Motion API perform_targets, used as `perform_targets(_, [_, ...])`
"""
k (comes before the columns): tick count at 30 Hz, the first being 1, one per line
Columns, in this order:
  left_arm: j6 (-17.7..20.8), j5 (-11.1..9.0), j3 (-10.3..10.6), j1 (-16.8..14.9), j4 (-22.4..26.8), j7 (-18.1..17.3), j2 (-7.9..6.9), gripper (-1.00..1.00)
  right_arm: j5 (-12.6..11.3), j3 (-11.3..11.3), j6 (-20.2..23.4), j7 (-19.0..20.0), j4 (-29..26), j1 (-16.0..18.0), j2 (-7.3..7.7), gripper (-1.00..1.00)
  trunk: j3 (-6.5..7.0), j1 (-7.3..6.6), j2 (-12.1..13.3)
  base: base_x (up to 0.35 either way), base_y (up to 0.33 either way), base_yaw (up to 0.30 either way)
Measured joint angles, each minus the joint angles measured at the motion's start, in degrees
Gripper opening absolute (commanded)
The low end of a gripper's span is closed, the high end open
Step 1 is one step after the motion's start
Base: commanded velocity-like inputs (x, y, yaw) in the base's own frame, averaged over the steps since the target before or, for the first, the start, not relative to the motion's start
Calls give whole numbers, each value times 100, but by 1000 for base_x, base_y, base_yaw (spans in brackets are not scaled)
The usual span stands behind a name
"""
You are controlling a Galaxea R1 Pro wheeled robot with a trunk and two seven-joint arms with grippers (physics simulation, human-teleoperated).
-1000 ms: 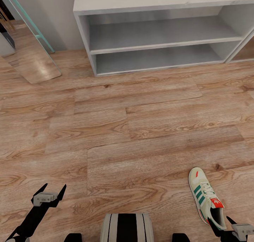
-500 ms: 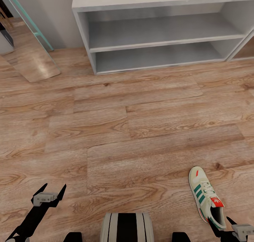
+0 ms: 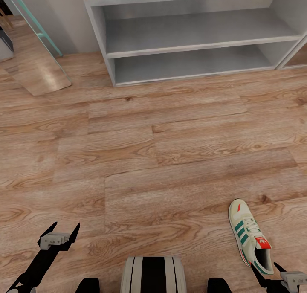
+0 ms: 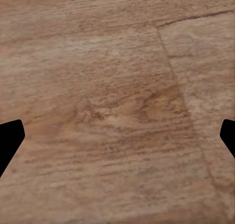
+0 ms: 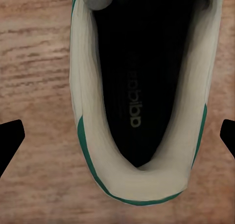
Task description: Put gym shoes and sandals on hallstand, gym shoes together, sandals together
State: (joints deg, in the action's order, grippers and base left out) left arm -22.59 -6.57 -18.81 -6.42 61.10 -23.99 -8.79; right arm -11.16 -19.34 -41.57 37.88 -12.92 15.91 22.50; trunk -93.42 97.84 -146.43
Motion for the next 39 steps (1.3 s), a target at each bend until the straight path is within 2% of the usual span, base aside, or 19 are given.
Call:
perform_targets(25, [0,-2,0,0,2,0,0,100,0,-7,0,0,0,2,-3,100,0,0,0,0,0,0])
perform_targets(32, [0,-2,0,1,3,0,0,100,1,-7,0,0,0,10,-5,100,-154,18,-9,0,0,0])
perform_targets(39, [0,-2,0,0,3,0,2,100,0,-8,0,0,0,14,-6,100,-155,18,-9,0,0,0])
